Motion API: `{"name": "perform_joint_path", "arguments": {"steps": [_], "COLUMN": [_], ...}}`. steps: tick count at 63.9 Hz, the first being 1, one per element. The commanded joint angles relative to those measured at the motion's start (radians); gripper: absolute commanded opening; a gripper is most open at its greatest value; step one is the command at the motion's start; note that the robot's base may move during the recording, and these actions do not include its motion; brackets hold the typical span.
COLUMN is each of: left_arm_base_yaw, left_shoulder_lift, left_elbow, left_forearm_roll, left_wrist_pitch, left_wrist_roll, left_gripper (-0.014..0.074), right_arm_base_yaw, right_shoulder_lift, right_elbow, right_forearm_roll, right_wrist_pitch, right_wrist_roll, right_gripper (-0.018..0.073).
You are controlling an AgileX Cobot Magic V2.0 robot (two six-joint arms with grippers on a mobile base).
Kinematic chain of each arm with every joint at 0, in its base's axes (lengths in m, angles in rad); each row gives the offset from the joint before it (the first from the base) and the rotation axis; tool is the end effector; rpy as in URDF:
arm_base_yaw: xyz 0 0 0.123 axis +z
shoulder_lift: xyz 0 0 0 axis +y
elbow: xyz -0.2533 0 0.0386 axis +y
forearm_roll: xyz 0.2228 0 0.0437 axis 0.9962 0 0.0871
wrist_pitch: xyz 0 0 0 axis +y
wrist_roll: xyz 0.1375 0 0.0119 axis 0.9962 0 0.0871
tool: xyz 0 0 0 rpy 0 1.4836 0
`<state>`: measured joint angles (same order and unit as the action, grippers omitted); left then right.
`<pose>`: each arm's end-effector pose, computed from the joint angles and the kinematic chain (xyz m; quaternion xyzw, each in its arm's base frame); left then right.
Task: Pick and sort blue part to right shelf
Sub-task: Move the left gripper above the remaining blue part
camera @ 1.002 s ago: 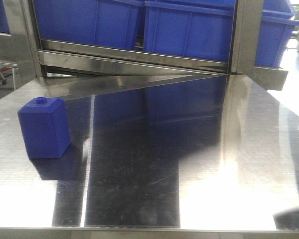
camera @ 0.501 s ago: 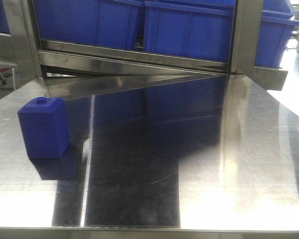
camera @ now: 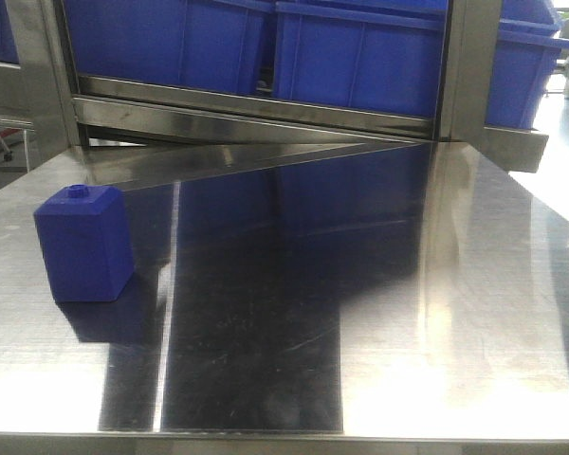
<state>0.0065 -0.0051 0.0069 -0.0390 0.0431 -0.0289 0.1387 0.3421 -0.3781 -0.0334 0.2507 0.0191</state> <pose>0.1073 0.0005 0.2093 -0.0251 0.6915 -0.0227 0.7216 0.1312 0.0172 0.2784 -0.0543 0.7487 0.0383 0.6596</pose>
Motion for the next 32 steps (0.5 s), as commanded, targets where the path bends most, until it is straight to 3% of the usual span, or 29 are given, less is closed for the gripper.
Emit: {"name": "perform_joint_path", "arguments": {"steps": [1, 32], "left_arm_base_yaw": [-0.004, -0.004], "left_shoulder_lift": [-0.024, -0.024], "left_elbow": [0.023, 0.023], "left_forearm_roll": [-0.007, -0.007], "left_wrist_pitch": [-0.079, -0.079], "left_wrist_roll": [-0.007, -0.007], "left_gripper": [0.0133, 0.0133], "right_arm_base_yaw": [-0.006, -0.006], "right_shoulder_lift": [0.006, 0.006], "right_elbow": [-0.029, -0.029], "right_forearm_roll": [-0.012, -0.012], "right_wrist_pitch": [-0.092, -0.092], "right_wrist_roll": [-0.006, -0.006], "right_gripper": [0.0413, 0.0413]}}
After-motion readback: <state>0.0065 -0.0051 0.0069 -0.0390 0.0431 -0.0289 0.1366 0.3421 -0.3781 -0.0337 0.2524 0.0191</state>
